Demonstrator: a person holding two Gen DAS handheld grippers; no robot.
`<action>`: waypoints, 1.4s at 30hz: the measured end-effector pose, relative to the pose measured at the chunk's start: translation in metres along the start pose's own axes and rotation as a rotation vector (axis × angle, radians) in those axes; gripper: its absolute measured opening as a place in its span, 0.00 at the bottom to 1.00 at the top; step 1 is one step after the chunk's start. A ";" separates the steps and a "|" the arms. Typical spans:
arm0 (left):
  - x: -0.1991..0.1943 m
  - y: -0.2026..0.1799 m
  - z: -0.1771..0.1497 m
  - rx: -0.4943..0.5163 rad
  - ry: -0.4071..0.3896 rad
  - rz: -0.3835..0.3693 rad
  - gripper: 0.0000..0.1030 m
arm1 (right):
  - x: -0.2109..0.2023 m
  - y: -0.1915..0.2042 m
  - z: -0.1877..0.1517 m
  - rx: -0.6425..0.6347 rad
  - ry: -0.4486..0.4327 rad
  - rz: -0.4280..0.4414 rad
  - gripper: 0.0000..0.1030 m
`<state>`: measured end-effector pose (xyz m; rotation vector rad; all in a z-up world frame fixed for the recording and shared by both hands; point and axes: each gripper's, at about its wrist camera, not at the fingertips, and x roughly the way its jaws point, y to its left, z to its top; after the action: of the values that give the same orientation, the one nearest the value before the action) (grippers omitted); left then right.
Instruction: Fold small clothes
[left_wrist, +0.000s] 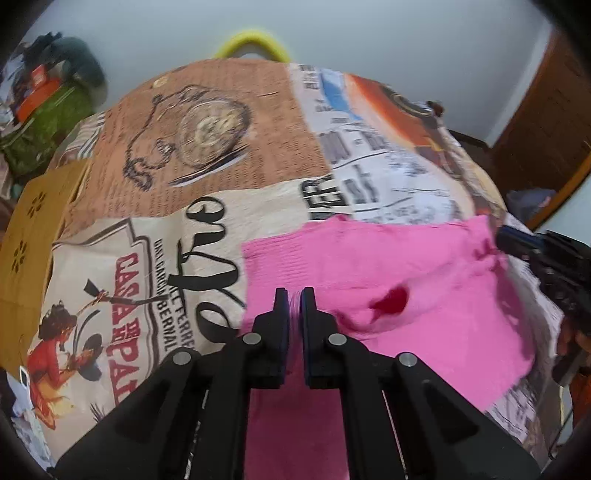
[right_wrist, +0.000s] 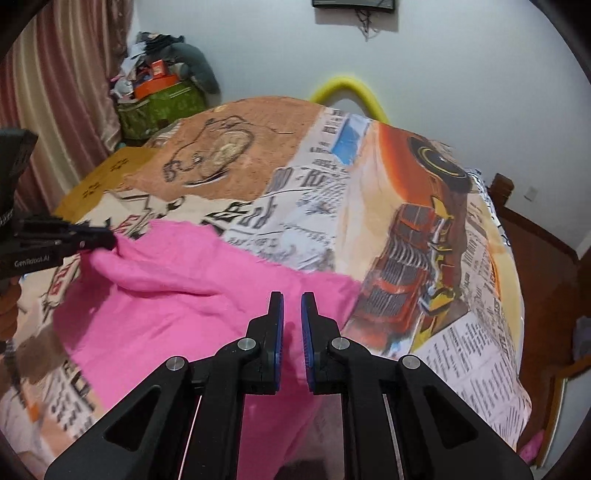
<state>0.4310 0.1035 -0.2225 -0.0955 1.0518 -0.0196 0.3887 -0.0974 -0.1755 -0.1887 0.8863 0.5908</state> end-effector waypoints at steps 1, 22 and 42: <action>0.000 0.002 -0.001 0.000 -0.001 -0.001 0.09 | -0.001 -0.003 0.001 0.015 0.001 0.008 0.13; -0.010 0.004 -0.042 0.050 0.033 0.045 0.43 | -0.018 -0.018 -0.037 0.112 0.007 0.040 0.44; -0.046 -0.011 -0.031 0.061 -0.150 0.054 0.05 | -0.037 0.010 0.001 0.009 -0.120 -0.018 0.03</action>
<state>0.3815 0.0936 -0.1975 -0.0128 0.9031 0.0037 0.3660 -0.1039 -0.1458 -0.1517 0.7701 0.5758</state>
